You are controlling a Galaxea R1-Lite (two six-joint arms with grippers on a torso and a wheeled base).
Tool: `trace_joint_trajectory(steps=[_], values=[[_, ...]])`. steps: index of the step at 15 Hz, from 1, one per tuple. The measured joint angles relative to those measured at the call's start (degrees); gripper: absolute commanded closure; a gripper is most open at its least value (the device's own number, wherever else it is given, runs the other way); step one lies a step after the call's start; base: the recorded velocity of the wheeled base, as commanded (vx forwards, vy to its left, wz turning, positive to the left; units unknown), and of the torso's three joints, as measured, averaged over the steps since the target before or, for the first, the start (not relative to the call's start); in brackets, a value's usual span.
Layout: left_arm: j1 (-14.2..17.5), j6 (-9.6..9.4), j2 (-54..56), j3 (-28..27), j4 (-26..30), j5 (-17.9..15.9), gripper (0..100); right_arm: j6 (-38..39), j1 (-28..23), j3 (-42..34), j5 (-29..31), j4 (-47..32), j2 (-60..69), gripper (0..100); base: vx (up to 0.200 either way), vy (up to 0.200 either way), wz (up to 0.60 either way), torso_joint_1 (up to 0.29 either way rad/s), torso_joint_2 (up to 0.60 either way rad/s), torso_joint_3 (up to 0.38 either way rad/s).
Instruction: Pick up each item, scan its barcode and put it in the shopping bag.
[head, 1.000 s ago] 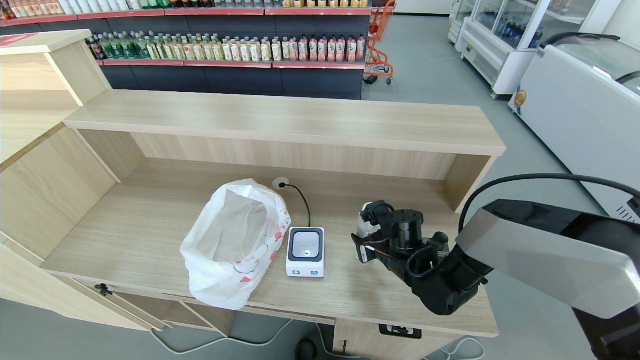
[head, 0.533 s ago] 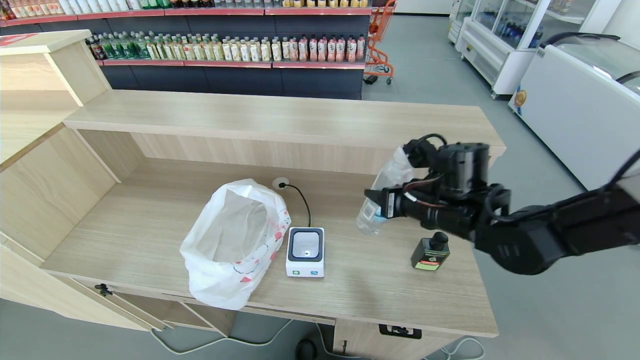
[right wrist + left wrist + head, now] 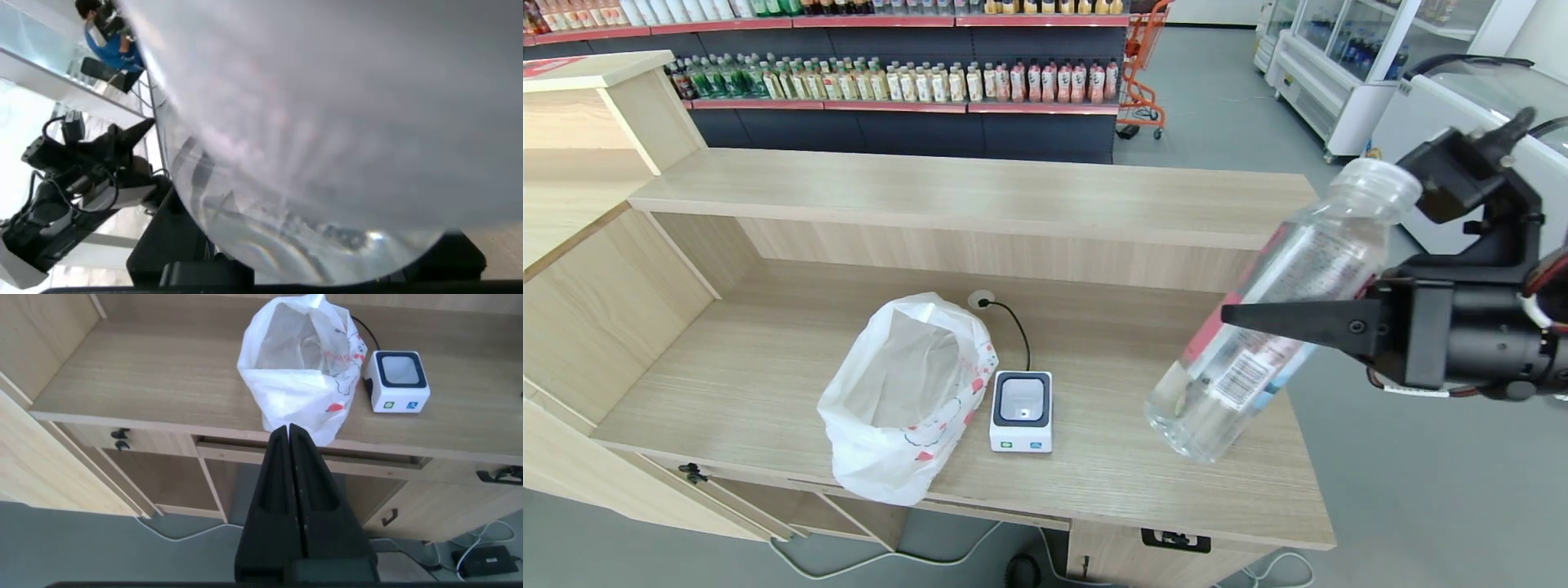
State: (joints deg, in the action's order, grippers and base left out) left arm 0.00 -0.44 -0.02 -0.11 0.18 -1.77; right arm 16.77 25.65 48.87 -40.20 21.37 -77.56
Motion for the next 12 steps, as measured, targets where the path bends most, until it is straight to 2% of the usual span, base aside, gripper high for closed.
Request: trace_joint_trajectory(steps=[4, 10, 12], values=[[0.00, 0.00, 0.00, 0.00, 0.00, 0.00, 100, 0.60, 1.16, -1.30, -6.84, -1.52, 5.90, 100, 0.000, 0.000, 0.00, 0.000, 0.00, 0.000], [0.00, 0.00, 0.00, 0.01, 0.00, 0.00, 100, 0.62, 5.35, 2.41, -13.74, -14.88, 12.96, 100, 0.000, 0.000, 0.00, 0.000, 0.00, 0.000], [0.00, 0.01, 0.00, 0.01, -0.02, 0.00, 100, 0.57, 6.44, 3.08, -14.62, -15.87, 14.34, 100, 0.000, 0.000, 0.00, 0.000, 0.00, 0.000]])
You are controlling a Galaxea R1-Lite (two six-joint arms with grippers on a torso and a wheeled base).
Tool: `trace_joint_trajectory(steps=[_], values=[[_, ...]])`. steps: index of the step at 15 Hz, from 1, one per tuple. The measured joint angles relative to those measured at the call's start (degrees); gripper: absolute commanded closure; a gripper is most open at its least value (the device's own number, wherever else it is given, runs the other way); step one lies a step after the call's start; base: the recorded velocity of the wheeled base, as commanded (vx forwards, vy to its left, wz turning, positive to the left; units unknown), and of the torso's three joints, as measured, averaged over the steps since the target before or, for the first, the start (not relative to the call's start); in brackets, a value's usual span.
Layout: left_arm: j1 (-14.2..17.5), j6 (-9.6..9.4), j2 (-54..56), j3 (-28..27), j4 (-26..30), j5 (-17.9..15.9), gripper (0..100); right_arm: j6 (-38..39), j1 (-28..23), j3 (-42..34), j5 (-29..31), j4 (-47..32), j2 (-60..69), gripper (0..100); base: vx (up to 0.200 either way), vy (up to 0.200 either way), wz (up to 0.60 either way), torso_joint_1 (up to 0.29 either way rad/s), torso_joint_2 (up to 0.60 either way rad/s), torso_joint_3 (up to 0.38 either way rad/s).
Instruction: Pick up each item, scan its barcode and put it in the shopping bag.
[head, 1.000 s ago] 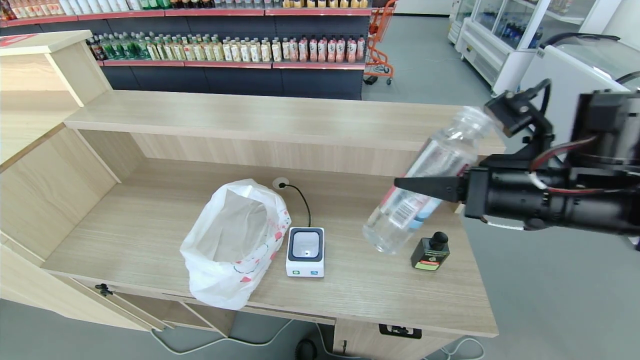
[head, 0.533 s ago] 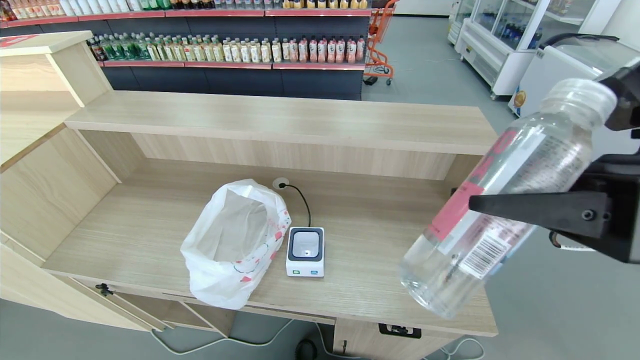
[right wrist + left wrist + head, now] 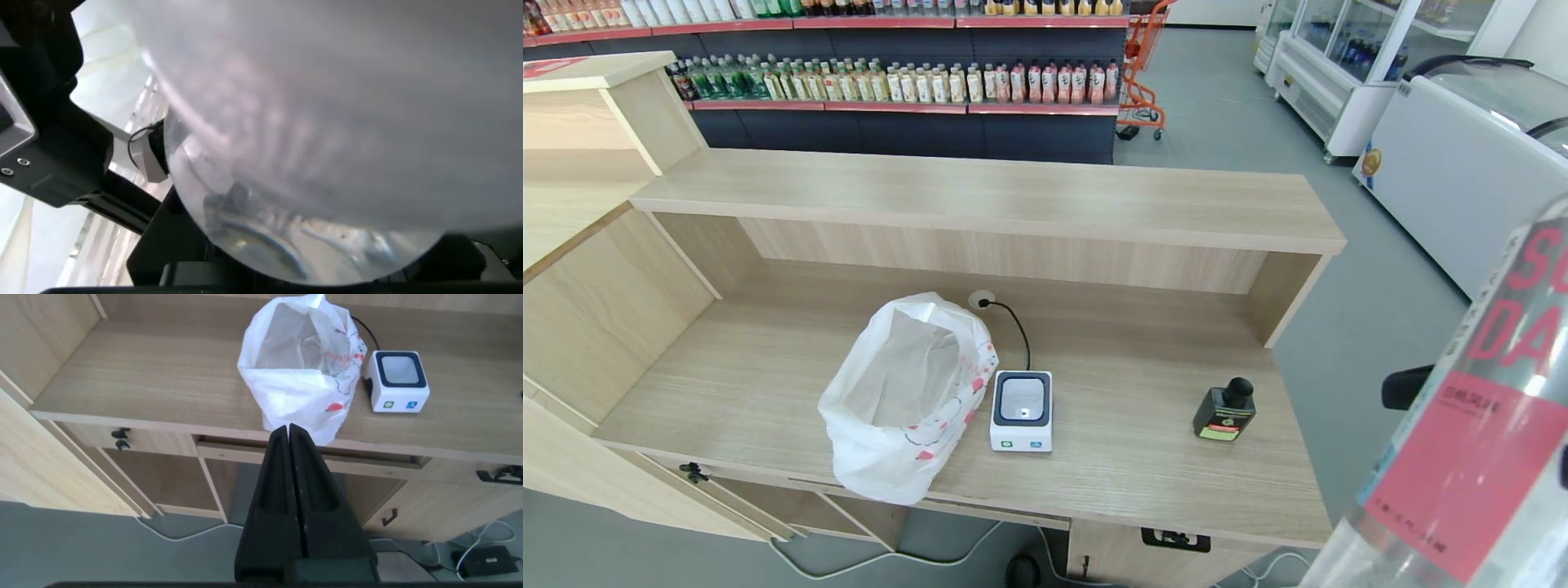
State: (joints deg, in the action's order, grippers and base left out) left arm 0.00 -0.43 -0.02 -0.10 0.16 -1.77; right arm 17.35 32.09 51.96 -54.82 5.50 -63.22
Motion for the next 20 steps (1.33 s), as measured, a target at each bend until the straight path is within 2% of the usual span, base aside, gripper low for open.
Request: trace_joint_trajectory(steps=[6, 11, 20], values=[[0.00, -0.01, 0.00, 0.00, 0.02, 0.00, 100, -0.09, 0.38, -1.66, 0.93, -0.24, 2.39, 100, 0.000, 0.000, 0.00, 0.000, 0.00, 0.000], [0.00, -0.01, 0.00, 0.00, 0.02, 0.00, 100, -0.30, 2.85, -3.21, 14.40, -0.26, 2.89, 100, 0.000, 0.000, 0.00, 0.000, 0.00, 0.000], [0.00, -0.01, 0.00, 0.00, 0.02, 0.00, 100, -0.30, 4.82, -4.77, 15.14, -0.55, 3.63, 100, 0.000, 0.000, 0.00, 0.000, 0.00, 0.000]])
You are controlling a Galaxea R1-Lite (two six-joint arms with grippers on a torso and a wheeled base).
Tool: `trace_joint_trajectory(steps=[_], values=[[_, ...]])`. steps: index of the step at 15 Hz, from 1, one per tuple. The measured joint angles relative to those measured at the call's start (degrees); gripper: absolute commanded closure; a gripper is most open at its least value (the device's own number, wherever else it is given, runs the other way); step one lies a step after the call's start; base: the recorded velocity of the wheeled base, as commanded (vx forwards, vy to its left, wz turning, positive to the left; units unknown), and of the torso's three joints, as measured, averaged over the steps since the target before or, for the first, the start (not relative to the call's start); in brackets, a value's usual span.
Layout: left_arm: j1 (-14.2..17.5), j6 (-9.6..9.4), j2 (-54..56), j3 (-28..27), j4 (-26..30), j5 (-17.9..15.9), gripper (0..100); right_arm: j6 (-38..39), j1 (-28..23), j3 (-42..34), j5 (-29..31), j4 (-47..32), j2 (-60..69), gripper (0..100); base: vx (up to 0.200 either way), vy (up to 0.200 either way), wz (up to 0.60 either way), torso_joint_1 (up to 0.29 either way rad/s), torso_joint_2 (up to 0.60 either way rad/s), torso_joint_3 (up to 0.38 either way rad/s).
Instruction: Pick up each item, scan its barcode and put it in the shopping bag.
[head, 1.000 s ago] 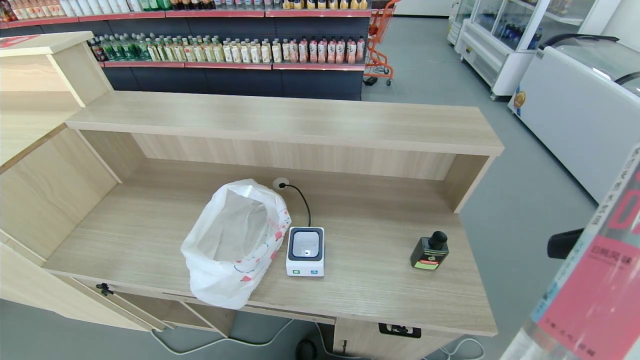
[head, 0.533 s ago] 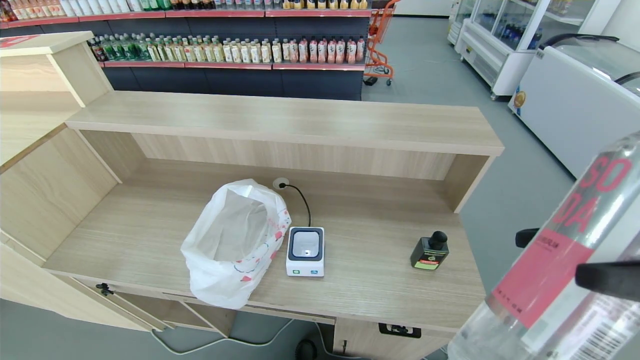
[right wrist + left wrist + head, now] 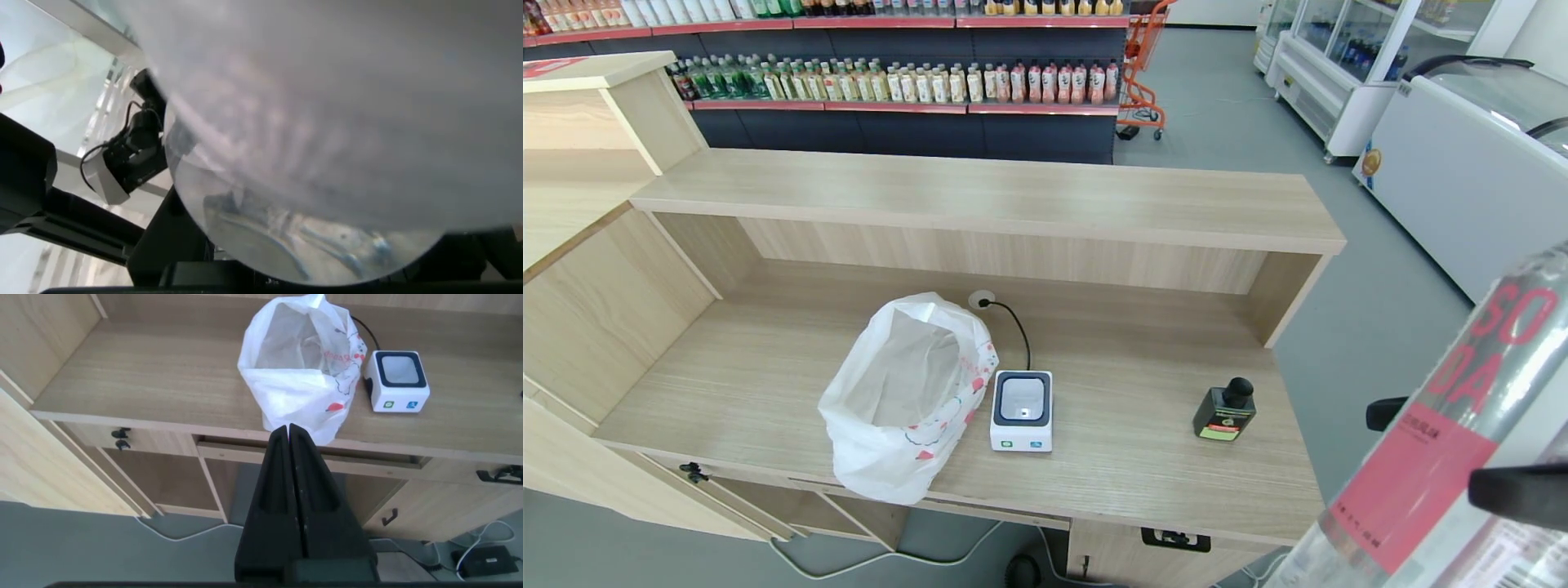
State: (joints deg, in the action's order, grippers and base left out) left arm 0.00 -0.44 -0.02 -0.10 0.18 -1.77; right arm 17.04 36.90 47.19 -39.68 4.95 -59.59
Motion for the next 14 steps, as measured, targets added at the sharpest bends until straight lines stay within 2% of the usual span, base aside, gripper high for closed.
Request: trace_joint_trajectory(steps=[6, 7, 9, 14], values=[[0.00, 0.00, 0.00, 0.00, 0.00, 0.00, 100, -0.05, 0.00, -0.44, 0.84, 0.11, 0.55, 100, 0.000, 0.000, 0.00, 0.000, 0.00, 0.000], [0.00, 0.00, 0.00, 0.00, 0.00, 0.00, 100, -0.43, 0.00, -0.44, 2.66, 0.27, 0.46, 100, 0.000, 0.000, 0.00, 0.000, 0.00, 0.000], [0.00, 0.00, 0.00, -0.01, 0.00, 0.00, 100, -4.67, -0.28, -0.28, 10.81, 0.57, -0.39, 100, 0.000, 0.000, 0.00, 0.000, 0.00, 0.000], [0.00, 0.00, 0.00, -0.01, 0.00, 0.02, 100, -19.27, -4.22, -1.71, 48.27, 7.30, -6.70, 100, 0.000, 0.000, 0.00, 0.000, 0.00, 0.000]])
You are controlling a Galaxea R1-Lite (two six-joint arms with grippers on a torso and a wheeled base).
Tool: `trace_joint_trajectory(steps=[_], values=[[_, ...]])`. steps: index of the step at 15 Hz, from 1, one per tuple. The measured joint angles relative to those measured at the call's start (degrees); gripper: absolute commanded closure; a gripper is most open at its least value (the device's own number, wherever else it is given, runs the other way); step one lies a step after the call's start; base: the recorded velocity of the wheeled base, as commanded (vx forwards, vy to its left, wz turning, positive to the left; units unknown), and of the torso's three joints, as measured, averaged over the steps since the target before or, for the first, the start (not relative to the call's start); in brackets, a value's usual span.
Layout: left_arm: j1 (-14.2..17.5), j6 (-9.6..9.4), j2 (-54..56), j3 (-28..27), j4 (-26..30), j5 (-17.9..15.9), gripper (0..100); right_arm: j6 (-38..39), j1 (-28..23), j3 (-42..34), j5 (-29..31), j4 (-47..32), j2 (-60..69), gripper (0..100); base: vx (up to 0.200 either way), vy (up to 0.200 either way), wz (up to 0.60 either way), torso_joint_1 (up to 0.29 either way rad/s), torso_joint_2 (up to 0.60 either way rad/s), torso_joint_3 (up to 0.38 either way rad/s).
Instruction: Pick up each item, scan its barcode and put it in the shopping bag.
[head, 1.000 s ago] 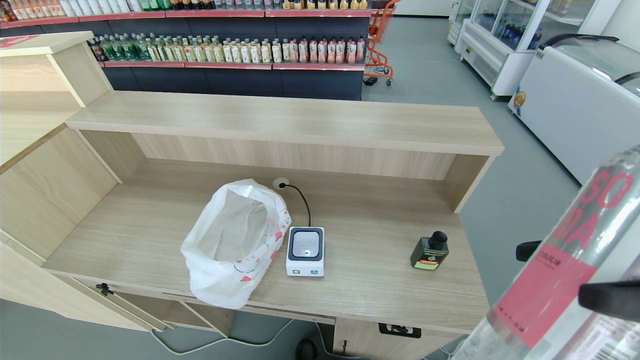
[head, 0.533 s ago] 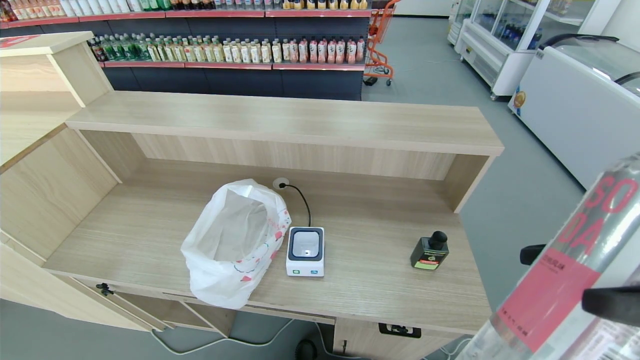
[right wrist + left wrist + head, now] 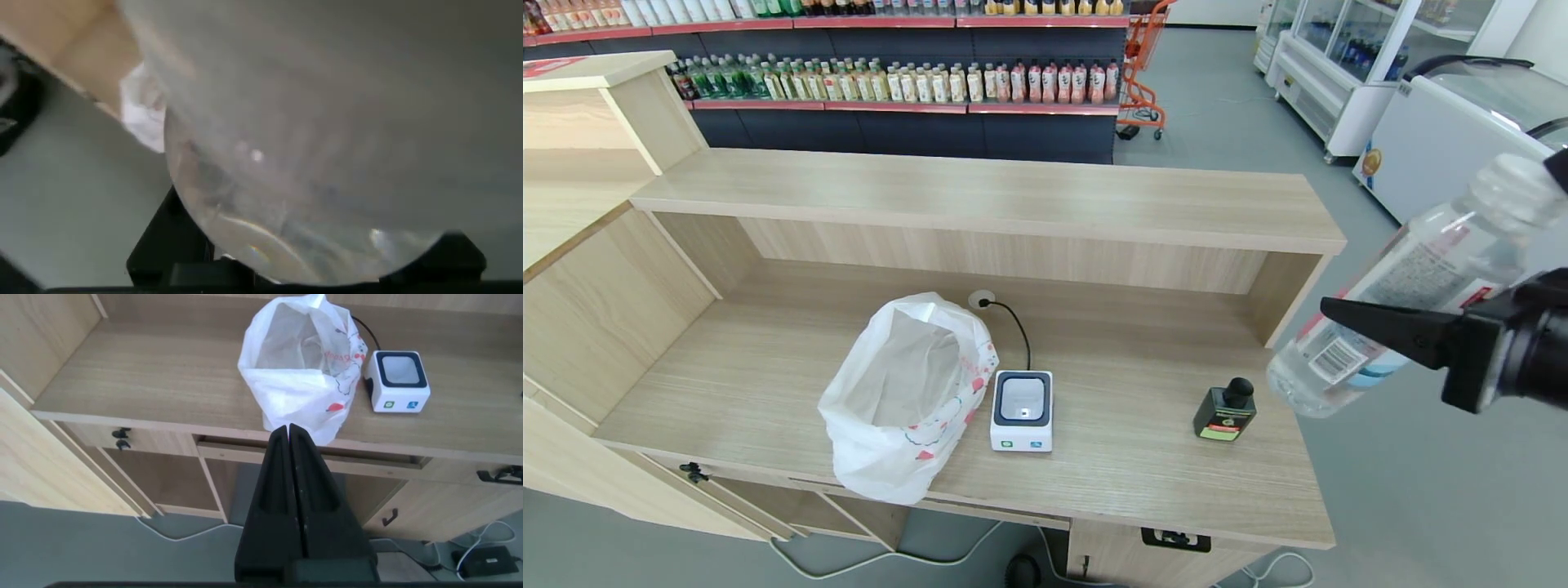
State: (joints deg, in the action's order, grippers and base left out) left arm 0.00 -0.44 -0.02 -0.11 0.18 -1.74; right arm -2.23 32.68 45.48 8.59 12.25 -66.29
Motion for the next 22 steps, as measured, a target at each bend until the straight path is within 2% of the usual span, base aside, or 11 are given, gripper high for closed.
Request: trace_joint_trajectory(steps=[3, 4, 6, 8, 10, 15, 22], values=[[0.00, 0.00, 0.00, 0.00, 0.00, -0.02, 100, -11.73, -5.07, -2.07, 3.50, 4.08, -2.91, 100, 0.000, 0.000, 0.00, 0.000, 0.00, 0.000], [0.00, 0.00, 0.00, 0.00, 0.00, -0.02, 100, -13.09, -5.79, -3.23, 3.55, 5.62, -3.35, 100, 0.000, 0.000, 0.00, 0.000, 0.00, 0.000], [0.00, 0.00, 0.00, 0.00, 0.00, -0.02, 100, -14.24, -6.47, -6.73, 3.52, 11.07, -3.58, 100, 0.000, 0.000, 0.00, 0.000, 0.00, 0.000], [0.00, 0.00, 0.00, 0.00, 0.00, -0.02, 100, -15.47, -7.00, -12.11, 3.58, 13.80, -2.58, 100, 0.000, 0.000, 0.00, 0.000, 0.00, 0.000], [0.00, -0.02, 0.00, 0.00, 0.04, -0.06, 100, -17.34, -7.83, -14.37, 3.55, 14.24, -1.32, 100, 0.000, 0.000, 0.00, 0.000, 0.00, 0.000], [0.00, -0.02, 0.00, 0.00, 0.00, -0.02, 100, -18.26, -8.44, -15.19, 3.47, 14.40, -0.46, 100, 0.000, 0.000, 0.00, 0.000, 0.00, 0.000], [-0.07, -0.02, 0.00, 0.00, 0.09, 0.00, 100, -18.94, -8.33, -14.31, 3.12, 14.57, -0.93, 100, 0.000, 0.200, 0.00, 0.005, 0.00, 0.001]])
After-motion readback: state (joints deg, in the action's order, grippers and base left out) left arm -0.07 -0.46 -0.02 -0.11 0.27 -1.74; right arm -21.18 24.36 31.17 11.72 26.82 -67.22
